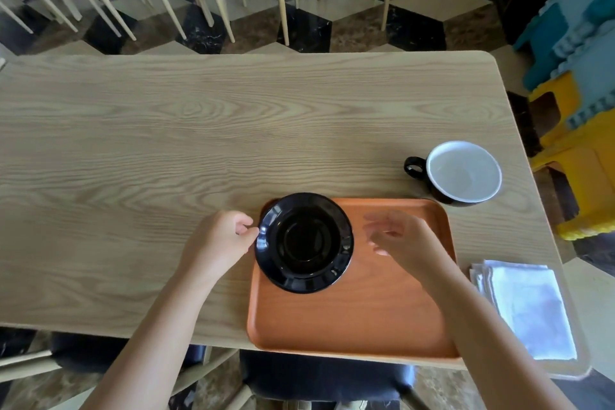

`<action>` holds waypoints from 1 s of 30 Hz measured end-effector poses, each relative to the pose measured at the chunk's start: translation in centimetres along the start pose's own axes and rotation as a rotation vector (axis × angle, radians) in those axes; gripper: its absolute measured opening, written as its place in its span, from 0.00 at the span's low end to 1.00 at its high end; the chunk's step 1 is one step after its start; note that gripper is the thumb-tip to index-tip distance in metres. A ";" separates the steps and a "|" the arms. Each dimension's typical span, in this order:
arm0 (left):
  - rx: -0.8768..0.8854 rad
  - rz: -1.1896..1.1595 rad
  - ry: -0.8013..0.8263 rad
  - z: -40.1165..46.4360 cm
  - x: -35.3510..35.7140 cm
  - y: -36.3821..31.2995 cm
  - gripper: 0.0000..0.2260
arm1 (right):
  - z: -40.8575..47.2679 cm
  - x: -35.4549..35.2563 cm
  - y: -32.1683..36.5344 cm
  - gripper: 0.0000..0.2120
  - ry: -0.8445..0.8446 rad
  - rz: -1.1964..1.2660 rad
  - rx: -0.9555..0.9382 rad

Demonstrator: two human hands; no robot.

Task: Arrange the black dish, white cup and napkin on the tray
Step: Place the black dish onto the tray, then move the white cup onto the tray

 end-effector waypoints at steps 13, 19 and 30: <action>1.024 0.329 -0.109 4.7 9.2 -17.7 0.25 | 0.2 -12.3 -1.3 0.20 -0.549 -0.467 -0.316; 0.992 0.509 0.048 7.8 12.6 -18.9 0.27 | 2.8 -13.1 -3.5 0.21 -0.483 -0.477 -0.255; 1.009 0.206 -0.087 8.4 11.8 -19.5 0.16 | 2.5 -13.1 -3.6 0.12 -0.617 -0.513 -0.535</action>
Point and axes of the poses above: each hand's wrist, its own z-axis towards the middle knuckle, its own x-axis out of the palm, y = z × x, the point moved 3 cm from there along z, towards the middle knuckle, and after that the axes turned 15 degrees about x, right-handed, at the moved point
